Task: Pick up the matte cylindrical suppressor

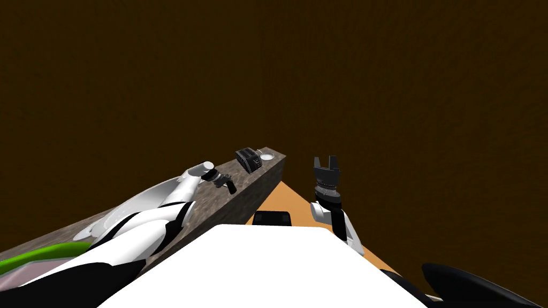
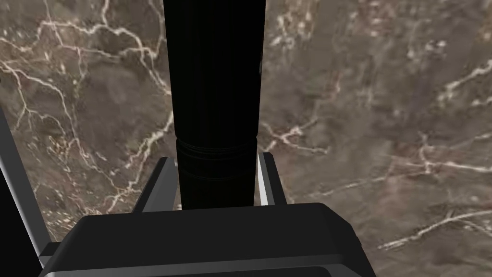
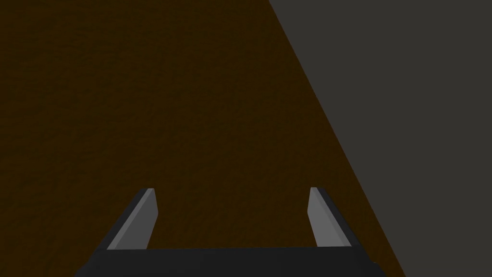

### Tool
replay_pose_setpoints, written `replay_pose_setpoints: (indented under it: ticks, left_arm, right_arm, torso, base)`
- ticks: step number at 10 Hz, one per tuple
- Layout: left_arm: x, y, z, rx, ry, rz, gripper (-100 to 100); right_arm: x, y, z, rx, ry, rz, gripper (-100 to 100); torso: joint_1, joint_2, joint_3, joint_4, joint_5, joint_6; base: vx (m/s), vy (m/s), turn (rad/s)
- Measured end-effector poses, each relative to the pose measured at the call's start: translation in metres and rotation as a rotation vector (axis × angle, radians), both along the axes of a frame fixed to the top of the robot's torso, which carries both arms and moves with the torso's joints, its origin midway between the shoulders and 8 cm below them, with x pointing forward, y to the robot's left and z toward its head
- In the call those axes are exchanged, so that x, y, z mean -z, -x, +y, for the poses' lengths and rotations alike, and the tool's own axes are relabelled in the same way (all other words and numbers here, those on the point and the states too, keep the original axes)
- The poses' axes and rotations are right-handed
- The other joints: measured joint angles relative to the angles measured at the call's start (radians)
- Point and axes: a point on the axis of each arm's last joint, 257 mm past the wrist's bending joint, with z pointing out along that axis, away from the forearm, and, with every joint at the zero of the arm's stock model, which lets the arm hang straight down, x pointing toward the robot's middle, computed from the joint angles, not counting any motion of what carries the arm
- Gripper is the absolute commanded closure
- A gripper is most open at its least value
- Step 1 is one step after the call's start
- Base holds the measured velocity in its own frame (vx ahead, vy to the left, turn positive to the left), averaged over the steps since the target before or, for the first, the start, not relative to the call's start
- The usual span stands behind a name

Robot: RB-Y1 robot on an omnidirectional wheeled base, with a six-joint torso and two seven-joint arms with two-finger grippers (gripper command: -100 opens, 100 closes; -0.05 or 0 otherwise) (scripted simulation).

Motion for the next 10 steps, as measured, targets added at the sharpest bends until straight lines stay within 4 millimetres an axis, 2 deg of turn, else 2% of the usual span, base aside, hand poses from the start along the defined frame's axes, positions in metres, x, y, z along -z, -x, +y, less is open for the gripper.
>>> replay_pose_setpoints:
  ticks: [2,5,9,10]
  left_arm:
    - [-0.006,-0.01,-0.011,-0.023,0.001,-0.002,100]
    - [-0.01,-0.02,-0.021,-0.06,0.001,0.004,100]
    - [-0.017,-0.031,-0.037,-0.096,0.002,0.005,100]
    - [-0.017,-0.031,-0.038,-0.1,0.004,0.005,0]
  right_arm:
    - [0.0,0.0,0.0,0.0,0.0,0.0,0]
    - [0.0,0.0,0.0,0.0,0.0,0.0,0]
    - [0.0,0.0,0.0,0.0,0.0,0.0,0]
    - [0.0,0.0,0.0,0.0,0.0,0.0,0]
  torso:
    - [0.006,0.003,0.002,0.001,0.001,-0.002]
    - [0.004,0.005,0.003,0.001,0.0,-0.002]
    - [0.0,0.003,0.002,0.001,-0.001,-0.002]
    - [-0.001,0.002,0.002,0.001,-0.001,-0.003]
  base:
    - [-0.106,0.134,-0.109]
    - [-0.093,0.101,-0.112]
    - [-0.051,0.052,-0.063]
    - [-0.005,0.006,0.006]
